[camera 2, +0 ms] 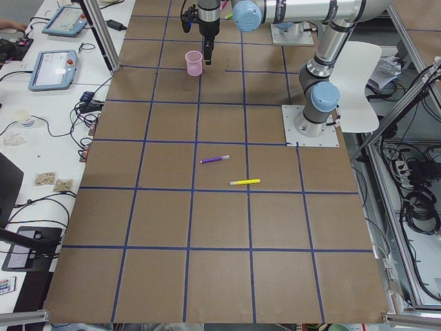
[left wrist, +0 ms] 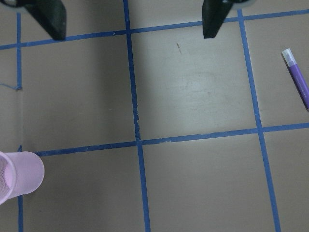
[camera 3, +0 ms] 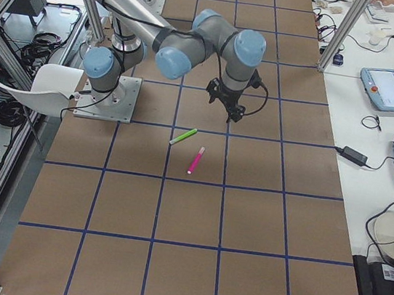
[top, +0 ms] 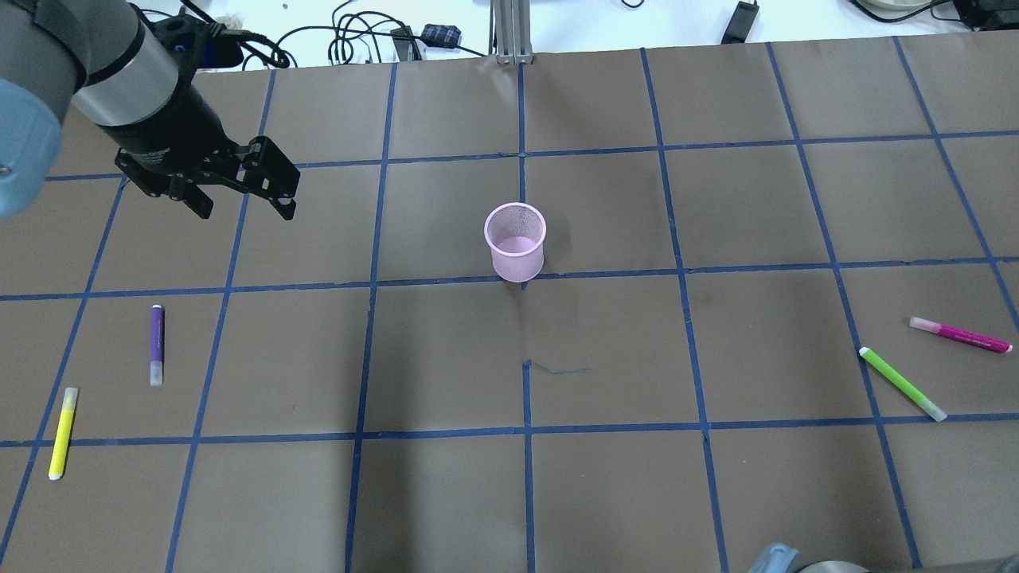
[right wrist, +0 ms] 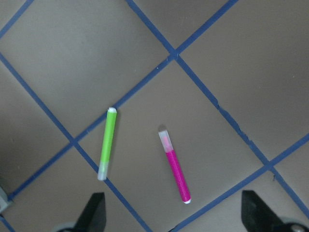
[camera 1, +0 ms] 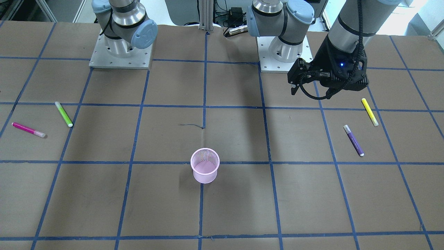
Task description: Insert purple and pink pens into pink cup
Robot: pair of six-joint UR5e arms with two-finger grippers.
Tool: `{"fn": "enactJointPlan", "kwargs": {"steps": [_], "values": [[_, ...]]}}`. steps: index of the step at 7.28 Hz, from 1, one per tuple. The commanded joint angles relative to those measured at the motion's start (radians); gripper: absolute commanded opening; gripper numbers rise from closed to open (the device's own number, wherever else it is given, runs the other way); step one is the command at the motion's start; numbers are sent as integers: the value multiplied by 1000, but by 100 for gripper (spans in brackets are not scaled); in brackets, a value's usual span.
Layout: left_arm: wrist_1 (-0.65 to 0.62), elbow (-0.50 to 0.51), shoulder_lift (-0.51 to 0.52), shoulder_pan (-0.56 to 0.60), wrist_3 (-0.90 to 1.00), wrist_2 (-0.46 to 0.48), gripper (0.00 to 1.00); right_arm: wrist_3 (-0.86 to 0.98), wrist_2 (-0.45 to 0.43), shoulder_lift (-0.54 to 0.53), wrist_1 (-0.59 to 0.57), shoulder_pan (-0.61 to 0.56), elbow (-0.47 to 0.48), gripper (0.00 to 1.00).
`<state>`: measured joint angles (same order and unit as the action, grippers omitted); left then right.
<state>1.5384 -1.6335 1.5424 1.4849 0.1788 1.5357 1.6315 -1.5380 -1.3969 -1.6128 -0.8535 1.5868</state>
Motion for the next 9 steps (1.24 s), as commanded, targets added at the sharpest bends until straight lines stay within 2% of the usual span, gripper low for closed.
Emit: {"fn": "enactJointPlan", "kwargs": {"steps": [1, 2, 4, 5, 7, 9], "values": [[0, -6, -4, 0, 10, 10, 100, 379, 115, 161, -77, 144, 1, 100], [0, -6, 1, 0, 10, 7, 100, 472, 200, 218, -117, 175, 2, 100], [-1, -5, 11, 0, 10, 1, 100, 710, 281, 280, -121, 227, 34, 100], [-3, -5, 15, 0, 1, 0, 100, 775, 323, 283, -122, 252, 83, 100], [-7, -3, 18, 2, -1, 0, 100, 781, 331, 285, -140, 275, 163, 100], [-24, -5, 19, 3, -4, -2, 100, 786, 360, 288, -212, 286, 200, 100]]}}
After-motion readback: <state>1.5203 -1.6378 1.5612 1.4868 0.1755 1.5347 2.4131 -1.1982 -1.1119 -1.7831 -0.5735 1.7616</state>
